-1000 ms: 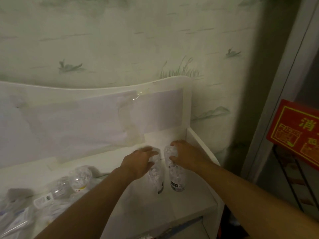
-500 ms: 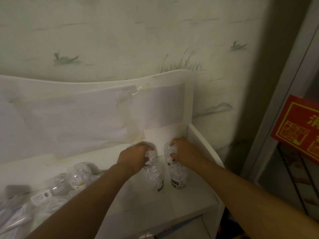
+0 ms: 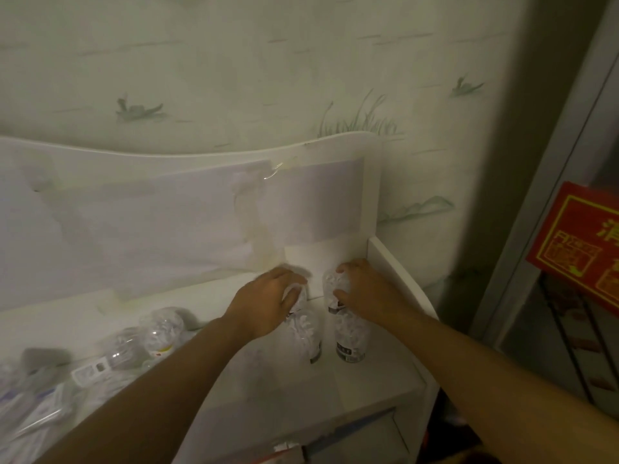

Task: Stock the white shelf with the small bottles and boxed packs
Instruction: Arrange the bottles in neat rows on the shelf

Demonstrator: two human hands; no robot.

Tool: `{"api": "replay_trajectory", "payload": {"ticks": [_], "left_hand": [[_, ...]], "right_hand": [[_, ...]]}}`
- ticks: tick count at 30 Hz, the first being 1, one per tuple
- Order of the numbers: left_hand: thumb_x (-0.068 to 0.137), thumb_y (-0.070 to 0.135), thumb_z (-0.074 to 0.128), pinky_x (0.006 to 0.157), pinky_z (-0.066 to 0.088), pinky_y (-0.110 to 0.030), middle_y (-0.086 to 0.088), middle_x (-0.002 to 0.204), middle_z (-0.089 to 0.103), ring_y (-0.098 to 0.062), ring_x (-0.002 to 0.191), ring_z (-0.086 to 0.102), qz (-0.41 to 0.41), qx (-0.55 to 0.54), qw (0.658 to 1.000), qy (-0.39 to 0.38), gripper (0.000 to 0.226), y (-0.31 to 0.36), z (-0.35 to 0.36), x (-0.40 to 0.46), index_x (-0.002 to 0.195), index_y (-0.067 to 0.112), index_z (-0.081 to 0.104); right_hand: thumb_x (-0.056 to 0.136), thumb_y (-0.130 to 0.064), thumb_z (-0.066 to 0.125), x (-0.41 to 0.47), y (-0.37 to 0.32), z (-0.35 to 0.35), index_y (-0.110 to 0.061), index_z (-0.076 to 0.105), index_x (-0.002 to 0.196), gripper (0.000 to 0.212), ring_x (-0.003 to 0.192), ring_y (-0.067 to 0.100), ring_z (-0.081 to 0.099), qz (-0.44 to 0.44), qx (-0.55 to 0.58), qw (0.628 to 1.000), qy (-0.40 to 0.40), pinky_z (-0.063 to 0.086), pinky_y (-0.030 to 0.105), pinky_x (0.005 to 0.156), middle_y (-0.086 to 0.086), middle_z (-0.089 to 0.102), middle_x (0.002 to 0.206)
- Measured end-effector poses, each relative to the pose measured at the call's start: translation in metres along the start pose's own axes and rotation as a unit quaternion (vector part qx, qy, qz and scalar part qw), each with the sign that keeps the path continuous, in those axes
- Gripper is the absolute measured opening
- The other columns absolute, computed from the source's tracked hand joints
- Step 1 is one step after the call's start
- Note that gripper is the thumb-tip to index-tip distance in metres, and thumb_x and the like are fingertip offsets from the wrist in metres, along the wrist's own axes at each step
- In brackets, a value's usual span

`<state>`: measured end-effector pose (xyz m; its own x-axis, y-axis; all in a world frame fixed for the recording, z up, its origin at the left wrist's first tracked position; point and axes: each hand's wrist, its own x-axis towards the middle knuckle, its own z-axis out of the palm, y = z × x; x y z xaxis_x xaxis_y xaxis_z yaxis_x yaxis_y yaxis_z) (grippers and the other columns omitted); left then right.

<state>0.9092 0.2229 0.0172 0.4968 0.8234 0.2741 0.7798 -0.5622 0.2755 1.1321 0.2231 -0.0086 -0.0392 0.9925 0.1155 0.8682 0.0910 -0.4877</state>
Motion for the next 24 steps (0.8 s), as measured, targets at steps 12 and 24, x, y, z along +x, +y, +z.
{"api": "replay_trajectory", "payload": {"ticks": [12, 24], "left_hand": [[0.078, 0.066, 0.058, 0.102, 0.042, -0.036, 0.014, 0.146, 0.041, -0.015, 0.128, 0.046, -0.031, 0.079, 0.967, -0.240, 0.069, 0.020, 0.003, -0.014, 0.139, 0.044, 0.033], [0.081, 0.054, 0.064, 0.101, 0.044, -0.037, 0.008, 0.150, 0.034, -0.022, 0.127, 0.048, -0.059, 0.068, 0.972, -0.219, 0.076, 0.021, 0.004, -0.026, 0.145, 0.039, 0.025]], "right_hand": [[0.068, -0.066, 0.072, -0.045, -0.007, -0.032, -0.030, 0.045, 0.139, 0.083, 0.123, 0.017, 0.050, -0.044, -0.078, 0.981, -0.174, 0.045, 0.035, 0.098, -0.005, 0.050, 0.140], [0.081, -0.039, 0.072, -0.042, -0.006, -0.018, -0.024, 0.035, 0.145, 0.076, 0.127, 0.026, 0.048, -0.015, -0.045, 0.988, -0.146, 0.044, 0.037, 0.100, 0.006, 0.046, 0.145]]}}
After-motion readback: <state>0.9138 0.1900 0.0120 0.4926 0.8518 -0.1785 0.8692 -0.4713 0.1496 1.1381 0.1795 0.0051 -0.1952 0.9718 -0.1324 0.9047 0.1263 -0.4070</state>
